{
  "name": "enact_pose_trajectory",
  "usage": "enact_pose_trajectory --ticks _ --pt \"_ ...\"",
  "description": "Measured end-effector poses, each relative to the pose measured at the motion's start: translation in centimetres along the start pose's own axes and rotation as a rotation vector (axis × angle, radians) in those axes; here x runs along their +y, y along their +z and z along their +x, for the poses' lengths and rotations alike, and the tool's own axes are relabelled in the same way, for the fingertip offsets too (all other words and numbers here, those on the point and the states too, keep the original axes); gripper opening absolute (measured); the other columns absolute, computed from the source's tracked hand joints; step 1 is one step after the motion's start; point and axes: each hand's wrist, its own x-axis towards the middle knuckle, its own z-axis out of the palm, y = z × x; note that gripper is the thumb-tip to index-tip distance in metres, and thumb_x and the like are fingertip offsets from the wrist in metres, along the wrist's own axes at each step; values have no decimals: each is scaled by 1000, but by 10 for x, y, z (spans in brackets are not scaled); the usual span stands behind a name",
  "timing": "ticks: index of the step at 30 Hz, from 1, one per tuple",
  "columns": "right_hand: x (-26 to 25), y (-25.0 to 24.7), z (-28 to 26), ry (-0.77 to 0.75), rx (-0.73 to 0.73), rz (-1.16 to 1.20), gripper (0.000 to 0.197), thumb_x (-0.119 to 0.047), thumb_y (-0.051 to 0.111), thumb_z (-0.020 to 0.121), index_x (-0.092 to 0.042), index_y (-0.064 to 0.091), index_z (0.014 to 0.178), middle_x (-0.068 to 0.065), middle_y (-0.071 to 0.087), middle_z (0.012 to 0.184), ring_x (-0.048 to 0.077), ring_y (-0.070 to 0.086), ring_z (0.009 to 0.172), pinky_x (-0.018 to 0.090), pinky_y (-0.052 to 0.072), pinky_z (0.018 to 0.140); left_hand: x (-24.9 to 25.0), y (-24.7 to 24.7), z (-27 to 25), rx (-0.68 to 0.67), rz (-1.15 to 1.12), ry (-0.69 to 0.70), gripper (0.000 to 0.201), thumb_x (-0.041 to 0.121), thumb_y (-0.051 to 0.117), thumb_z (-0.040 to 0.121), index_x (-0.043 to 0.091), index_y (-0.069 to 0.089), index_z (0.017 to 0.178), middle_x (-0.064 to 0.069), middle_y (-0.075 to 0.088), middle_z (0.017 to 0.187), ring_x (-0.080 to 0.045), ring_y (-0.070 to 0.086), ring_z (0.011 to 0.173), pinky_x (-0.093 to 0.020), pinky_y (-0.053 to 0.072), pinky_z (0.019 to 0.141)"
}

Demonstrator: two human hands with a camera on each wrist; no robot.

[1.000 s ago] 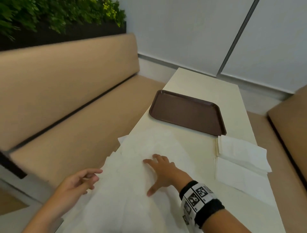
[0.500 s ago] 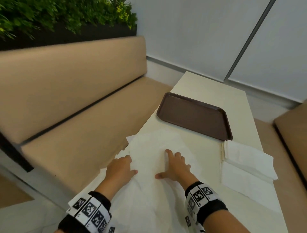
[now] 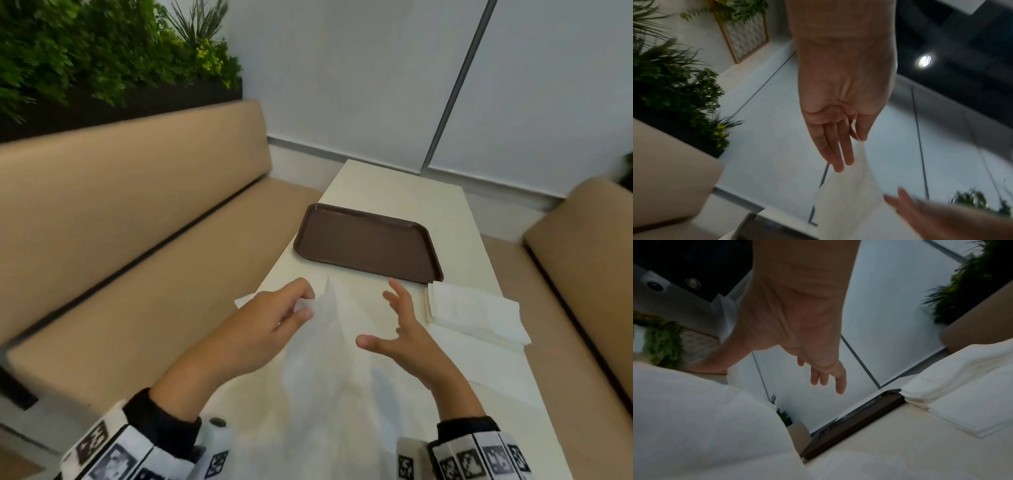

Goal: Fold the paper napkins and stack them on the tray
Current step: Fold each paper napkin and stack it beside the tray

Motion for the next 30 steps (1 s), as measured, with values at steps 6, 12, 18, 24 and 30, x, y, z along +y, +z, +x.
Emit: enact_pose_trajectory --ticks 6,12,18,24,30 --pt "11 2 -16 -85 -43 259 127 -74 79 41 -48 9 144 -22 31 149 0 31 136 35 27 112 59 -31 17 -194 -527 58 21 31 51 89 10 51 91 3 53 66 -7 48 58 -15 39 56" --pt "-5 9 -32 -155 -13 713 57 -32 83 68 -13 65 118 12 66 121 29 62 114 35 53 89 59 -24 26 55 -921 -153 37 50 65 67 22 69 90 1 73 84 -13 69 71 -26 53 60" --pt "-16 -30 -47 -165 225 684 42 -25 72 72 -8 66 110 12 71 110 31 66 105 34 56 83 31 5 18 -169 -844 -297 103 50 94 25 14 64 116 -8 72 107 -24 70 94 -32 59 67" --pt "-16 -60 -68 -277 218 526 29 -13 61 81 -20 70 108 6 71 110 21 67 103 28 54 82 26 13 27 -127 -780 -201 71 56 90 36 21 76 97 -5 73 106 -20 70 95 -24 57 69" --pt "-10 -74 -83 -346 194 340 21 -9 67 79 -26 77 88 -2 74 97 14 69 94 23 54 80 22 16 38 -9 -855 -110 64 63 86 37 25 76 88 -3 75 94 -16 72 80 -24 58 64"
